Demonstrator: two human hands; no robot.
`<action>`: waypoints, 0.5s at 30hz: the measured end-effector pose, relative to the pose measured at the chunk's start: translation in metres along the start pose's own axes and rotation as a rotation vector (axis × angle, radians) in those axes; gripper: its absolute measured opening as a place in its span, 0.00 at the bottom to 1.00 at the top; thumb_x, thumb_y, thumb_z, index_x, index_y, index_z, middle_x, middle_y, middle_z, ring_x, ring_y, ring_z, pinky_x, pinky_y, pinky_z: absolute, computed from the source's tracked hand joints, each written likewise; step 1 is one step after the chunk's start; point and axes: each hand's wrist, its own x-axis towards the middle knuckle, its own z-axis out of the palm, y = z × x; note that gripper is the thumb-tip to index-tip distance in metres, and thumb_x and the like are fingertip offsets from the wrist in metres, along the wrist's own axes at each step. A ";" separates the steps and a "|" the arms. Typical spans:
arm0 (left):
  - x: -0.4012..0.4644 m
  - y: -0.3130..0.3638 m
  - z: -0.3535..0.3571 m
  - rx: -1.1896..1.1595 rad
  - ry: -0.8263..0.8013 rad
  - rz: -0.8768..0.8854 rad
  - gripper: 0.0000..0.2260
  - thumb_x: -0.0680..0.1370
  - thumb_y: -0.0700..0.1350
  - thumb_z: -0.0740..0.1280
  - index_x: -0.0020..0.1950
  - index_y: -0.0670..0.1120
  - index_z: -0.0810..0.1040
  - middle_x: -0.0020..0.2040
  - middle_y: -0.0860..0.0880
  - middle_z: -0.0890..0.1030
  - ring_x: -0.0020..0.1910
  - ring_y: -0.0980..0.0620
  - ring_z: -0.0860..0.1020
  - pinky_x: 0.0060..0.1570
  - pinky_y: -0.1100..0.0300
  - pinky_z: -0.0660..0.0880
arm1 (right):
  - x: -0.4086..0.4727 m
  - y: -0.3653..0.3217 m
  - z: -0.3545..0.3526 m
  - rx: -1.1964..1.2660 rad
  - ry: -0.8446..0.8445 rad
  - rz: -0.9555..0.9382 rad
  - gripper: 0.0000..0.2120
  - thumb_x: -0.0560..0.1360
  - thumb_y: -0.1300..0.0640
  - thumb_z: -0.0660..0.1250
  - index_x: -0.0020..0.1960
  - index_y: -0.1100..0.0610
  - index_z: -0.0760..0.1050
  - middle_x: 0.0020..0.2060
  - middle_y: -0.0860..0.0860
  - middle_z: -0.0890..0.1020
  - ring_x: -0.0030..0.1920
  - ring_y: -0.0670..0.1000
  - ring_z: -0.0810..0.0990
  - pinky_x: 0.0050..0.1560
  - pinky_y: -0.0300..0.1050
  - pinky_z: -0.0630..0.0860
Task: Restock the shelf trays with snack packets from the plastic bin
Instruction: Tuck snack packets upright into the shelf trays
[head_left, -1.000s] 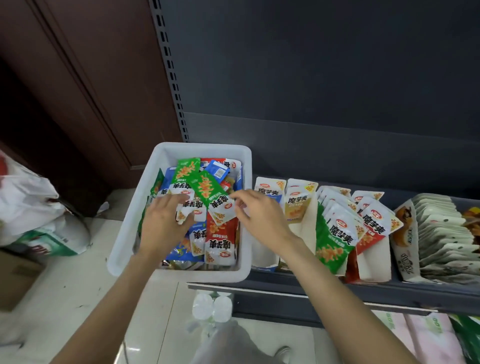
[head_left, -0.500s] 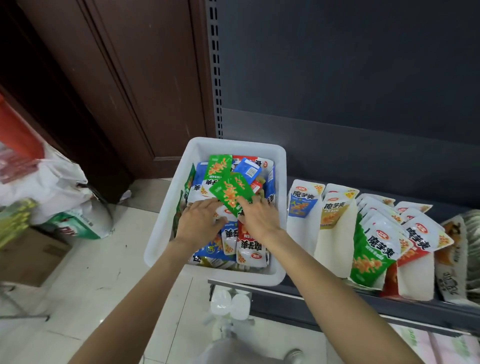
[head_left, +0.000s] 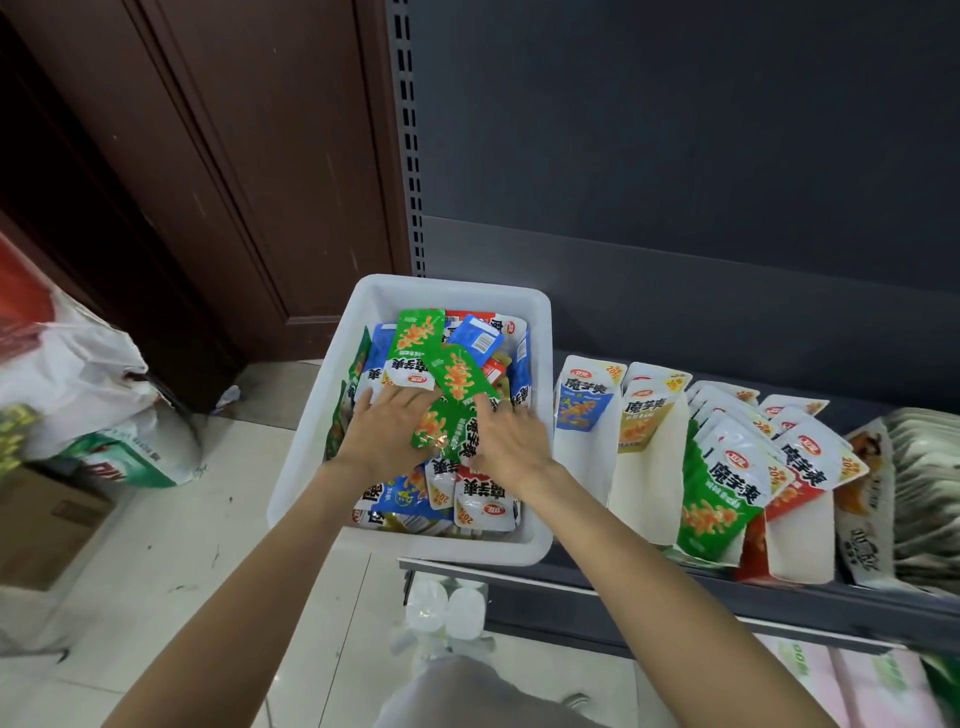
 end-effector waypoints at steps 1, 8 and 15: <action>-0.001 0.001 -0.004 0.031 0.002 0.003 0.33 0.72 0.61 0.68 0.73 0.55 0.61 0.69 0.54 0.66 0.70 0.49 0.61 0.72 0.45 0.52 | -0.001 0.001 -0.005 -0.008 0.016 -0.006 0.28 0.70 0.54 0.74 0.63 0.58 0.64 0.57 0.58 0.75 0.56 0.59 0.74 0.54 0.50 0.72; -0.028 0.006 -0.049 -0.801 0.198 0.145 0.10 0.73 0.51 0.71 0.46 0.45 0.80 0.46 0.51 0.82 0.46 0.53 0.80 0.48 0.53 0.77 | -0.030 0.029 -0.063 1.126 0.097 0.202 0.08 0.69 0.54 0.75 0.46 0.55 0.80 0.43 0.46 0.84 0.44 0.48 0.82 0.43 0.43 0.77; -0.045 0.060 -0.061 -1.065 0.065 0.135 0.08 0.75 0.46 0.69 0.43 0.41 0.79 0.38 0.50 0.80 0.39 0.58 0.77 0.44 0.64 0.71 | -0.073 0.052 -0.084 1.419 0.011 0.246 0.07 0.74 0.57 0.70 0.51 0.54 0.79 0.42 0.47 0.85 0.41 0.45 0.84 0.39 0.40 0.79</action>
